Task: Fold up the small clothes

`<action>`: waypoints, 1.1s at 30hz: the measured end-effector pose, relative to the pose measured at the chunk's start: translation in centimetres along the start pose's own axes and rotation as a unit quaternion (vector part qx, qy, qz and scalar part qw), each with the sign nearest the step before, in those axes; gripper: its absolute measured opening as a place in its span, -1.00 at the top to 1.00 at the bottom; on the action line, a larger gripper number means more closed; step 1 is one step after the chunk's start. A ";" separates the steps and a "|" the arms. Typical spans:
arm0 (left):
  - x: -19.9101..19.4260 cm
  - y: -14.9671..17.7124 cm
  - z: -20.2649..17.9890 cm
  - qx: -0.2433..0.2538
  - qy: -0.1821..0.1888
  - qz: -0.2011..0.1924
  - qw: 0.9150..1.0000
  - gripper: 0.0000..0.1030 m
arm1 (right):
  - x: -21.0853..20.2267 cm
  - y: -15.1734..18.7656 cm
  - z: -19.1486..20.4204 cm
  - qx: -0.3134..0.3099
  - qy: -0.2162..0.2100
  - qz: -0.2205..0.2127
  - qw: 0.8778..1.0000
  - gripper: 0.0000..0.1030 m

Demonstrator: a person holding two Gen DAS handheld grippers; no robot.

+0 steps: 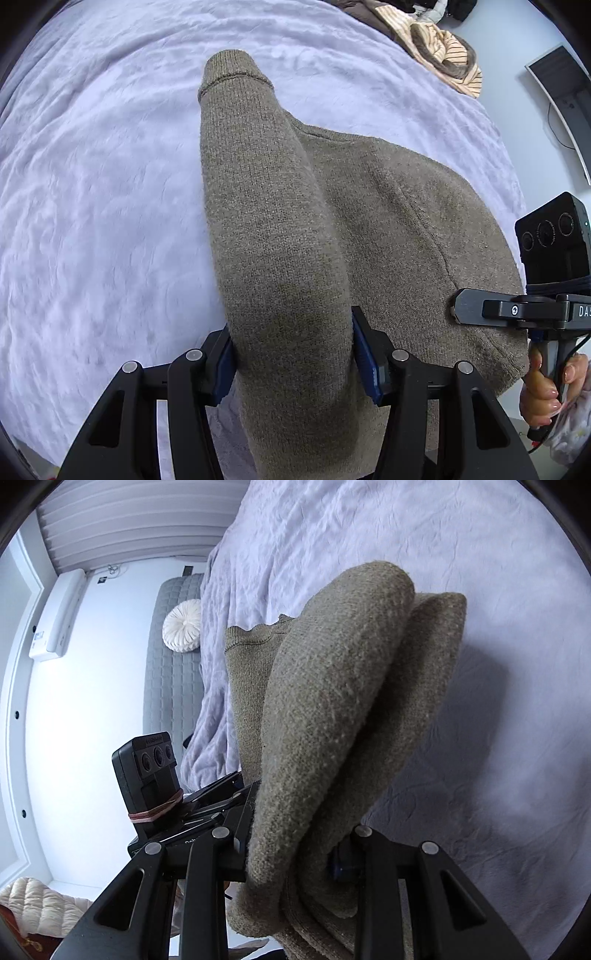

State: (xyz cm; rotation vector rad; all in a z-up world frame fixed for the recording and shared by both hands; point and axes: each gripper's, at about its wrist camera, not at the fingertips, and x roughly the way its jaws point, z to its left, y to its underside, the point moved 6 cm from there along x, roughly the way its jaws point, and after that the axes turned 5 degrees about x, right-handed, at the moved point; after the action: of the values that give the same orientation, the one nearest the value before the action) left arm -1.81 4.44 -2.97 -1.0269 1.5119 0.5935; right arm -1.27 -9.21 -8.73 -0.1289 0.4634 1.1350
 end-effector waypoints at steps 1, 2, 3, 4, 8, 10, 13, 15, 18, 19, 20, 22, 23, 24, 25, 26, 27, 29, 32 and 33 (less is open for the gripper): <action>0.2 0.3 0.2 -0.001 -0.002 0.001 1.000 -0.08 | 0.8 -0.2 0.2 0.003 0.006 0.002 1.000 0.38; 0.4 0.5 0.5 -0.001 -0.004 0.001 1.000 -0.08 | 1.5 -0.4 0.3 0.003 0.012 0.003 1.000 0.38; 0.6 0.9 0.8 -0.002 -0.006 0.002 1.000 -0.08 | 1.8 -0.3 0.3 -0.001 0.020 0.005 1.000 0.38; 0.8 1.0 0.9 -0.003 -0.007 0.002 1.000 -0.08 | 2.2 -0.4 0.2 -0.004 0.030 0.006 1.000 0.38; 1.8 0.6 0.3 0.004 -0.021 -0.011 1.000 -0.08 | 2.8 -0.3 -0.2 -0.013 0.071 0.007 0.997 0.38; 2.1 0.7 0.4 0.009 -0.031 -0.015 0.999 -0.09 | 2.4 -0.6 -1.2 -0.009 0.083 0.001 0.996 0.38; 3.2 1.0 0.8 0.009 -0.067 -0.003 0.998 -0.27 | 0.9 -0.8 -3.6 0.018 0.124 -0.018 0.992 0.29; 3.2 1.3 1.3 -0.007 -0.071 -0.003 0.997 -0.60 | 0.1 -0.8 -5.0 0.027 0.185 -0.025 0.982 0.11; 2.8 1.7 2.2 -0.024 -0.075 -0.009 0.997 -0.62 | -1.6 -0.5 -5.7 0.034 0.207 -0.046 0.977 0.03; 3.0 1.8 2.3 -0.029 -0.069 -0.007 0.997 -0.62 | -2.0 -0.5 -5.8 0.042 0.198 -0.054 0.978 0.03; 3.3 2.0 2.5 -0.034 -0.058 -0.003 0.998 -0.62 | -2.5 -0.4 -6.3 0.053 0.185 -0.063 0.979 0.02; 4.4 1.9 2.4 -0.040 -0.029 0.013 0.999 -0.62 | -3.1 -0.6 -8.0 0.091 0.153 -0.072 0.981 0.02; 4.7 1.8 2.3 -0.042 -0.022 0.014 0.999 -0.62 | -2.8 -1.0 -8.7 0.107 0.133 -0.070 0.983 0.02; 5.0 1.8 2.2 -0.041 -0.021 0.013 0.999 -0.59 | -2.2 -1.3 -9.1 0.123 0.106 -0.067 0.984 0.02; 5.0 1.6 1.6 -0.035 -0.023 0.009 0.999 -0.34 | -1.8 -1.7 -9.6 0.133 0.092 -0.069 0.985 0.25; 4.7 1.3 1.1 -0.025 -0.024 0.004 0.999 -0.20 | -1.5 -2.0 -9.4 0.125 0.103 -0.069 0.984 0.44; 4.1 1.1 0.4 -0.010 -0.031 -0.004 0.999 -0.11 | -0.8 -2.5 -7.6 0.084 0.125 -0.069 0.986 0.45; 3.0 0.7 -0.5 0.012 -0.044 -0.025 0.999 -0.11 | -0.3 -2.5 -3.6 -0.004 0.116 -0.063 0.991 0.49; 2.5 0.3 -0.8 0.029 -0.083 -0.040 0.995 -0.12 | 0.1 -2.6 0.4 -0.089 0.128 -0.044 0.987 0.49; 3.1 0.3 -0.4 0.024 -0.102 -0.030 0.994 -0.18 | 0.3 -2.8 0.3 -0.101 0.148 -0.040 0.983 0.49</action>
State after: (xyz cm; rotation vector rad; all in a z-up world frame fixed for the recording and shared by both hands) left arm -2.10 3.42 -5.91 -0.9418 1.3048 0.5986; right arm 1.47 -10.03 -8.95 -0.4940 0.6004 1.0864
